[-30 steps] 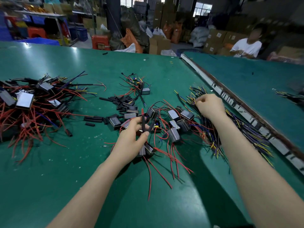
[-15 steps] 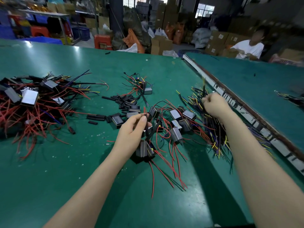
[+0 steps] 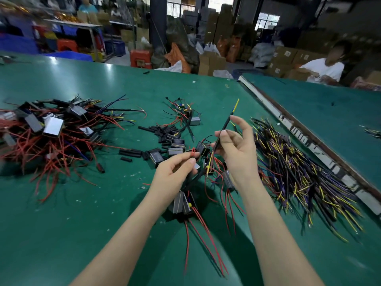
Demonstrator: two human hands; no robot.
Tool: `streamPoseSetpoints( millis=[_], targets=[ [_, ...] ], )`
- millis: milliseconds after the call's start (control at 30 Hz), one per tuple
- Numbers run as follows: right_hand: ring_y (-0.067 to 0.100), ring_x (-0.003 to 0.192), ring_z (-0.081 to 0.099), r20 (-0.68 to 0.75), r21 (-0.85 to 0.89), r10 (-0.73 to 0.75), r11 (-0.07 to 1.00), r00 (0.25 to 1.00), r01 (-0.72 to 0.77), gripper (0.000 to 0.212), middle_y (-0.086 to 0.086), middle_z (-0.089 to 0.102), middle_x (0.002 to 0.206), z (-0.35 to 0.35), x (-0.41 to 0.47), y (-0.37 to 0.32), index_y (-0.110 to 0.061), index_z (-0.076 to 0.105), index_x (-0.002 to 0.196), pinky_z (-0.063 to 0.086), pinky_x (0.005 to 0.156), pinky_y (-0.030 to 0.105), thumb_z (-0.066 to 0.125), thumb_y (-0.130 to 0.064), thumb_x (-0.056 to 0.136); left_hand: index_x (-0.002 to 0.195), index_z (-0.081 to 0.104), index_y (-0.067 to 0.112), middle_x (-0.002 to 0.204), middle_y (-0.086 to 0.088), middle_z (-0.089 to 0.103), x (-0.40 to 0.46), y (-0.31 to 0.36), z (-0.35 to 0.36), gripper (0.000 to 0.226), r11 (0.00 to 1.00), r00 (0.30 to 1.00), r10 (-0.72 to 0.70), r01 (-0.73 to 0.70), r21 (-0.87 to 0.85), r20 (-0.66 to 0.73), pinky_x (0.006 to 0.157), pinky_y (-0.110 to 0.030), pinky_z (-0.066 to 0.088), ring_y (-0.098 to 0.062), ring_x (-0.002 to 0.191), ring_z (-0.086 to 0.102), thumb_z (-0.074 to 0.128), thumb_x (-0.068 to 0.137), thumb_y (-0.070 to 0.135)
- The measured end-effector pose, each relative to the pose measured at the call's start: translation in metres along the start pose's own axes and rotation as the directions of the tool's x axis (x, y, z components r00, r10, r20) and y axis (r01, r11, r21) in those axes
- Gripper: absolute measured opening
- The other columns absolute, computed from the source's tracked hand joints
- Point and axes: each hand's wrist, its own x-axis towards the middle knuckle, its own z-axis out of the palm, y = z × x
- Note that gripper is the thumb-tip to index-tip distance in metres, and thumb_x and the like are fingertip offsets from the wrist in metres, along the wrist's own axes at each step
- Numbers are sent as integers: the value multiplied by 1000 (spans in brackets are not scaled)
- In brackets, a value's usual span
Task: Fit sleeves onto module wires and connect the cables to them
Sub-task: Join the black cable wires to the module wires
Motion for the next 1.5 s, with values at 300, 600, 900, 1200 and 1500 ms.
streamPoseSetpoints(
  millis=[300, 600, 900, 1200, 1500],
  targets=[
    [12, 66, 66, -58, 202, 48, 979, 997, -35, 27, 1, 67, 90, -5, -5, 1, -23, 54, 113, 51, 59, 21, 44, -1, 99, 88, 68, 19, 59, 9, 60, 2, -1, 4, 23, 1000, 999, -12, 12, 6, 42, 58, -13, 42, -4, 55, 50, 51, 94, 5],
    [5, 51, 53, -81, 100, 144, 986, 986, -136, 15, -5, 67, 64, -9, -6, -1, -18, 63, 90, 38, 48, 14, 53, -27, 97, 83, 69, 21, 62, 6, 60, 0, 0, 1, 25, 1000, 998, 4, -6, 30, 70, 63, -16, 44, -9, 62, 52, 52, 94, 6],
    [4, 50, 46, -106, 105, 196, 977, 975, -186, 18, -11, 58, 59, -4, -8, -1, -16, 65, 88, 35, 45, 14, 54, -27, 97, 67, 67, 26, 74, -12, 64, -2, 2, 1, 35, 1000, 997, -1, -1, 25, 72, 63, -14, 43, -12, 79, 57, 53, 95, 10],
    [5, 54, 49, -89, 32, 172, 985, 981, -170, 22, -12, 58, 60, -5, -9, -1, -16, 64, 84, 37, 48, 16, 55, -32, 96, 84, 67, 16, 57, 10, 59, -1, -5, 1, 10, 997, 999, 37, -37, 65, 9, 58, -11, 40, -2, 57, 50, 62, 91, 21],
    [2, 66, 59, 78, -120, -48, 991, 996, 58, 19, -9, 63, 76, -5, -12, -4, -20, 61, 90, 45, 63, 12, 52, -36, 88, 85, 69, 30, 59, 14, 59, 1, -10, -1, 10, 991, 997, 40, -31, 130, -72, 60, -16, 44, -3, 60, 53, 61, 91, 31]
  ],
)
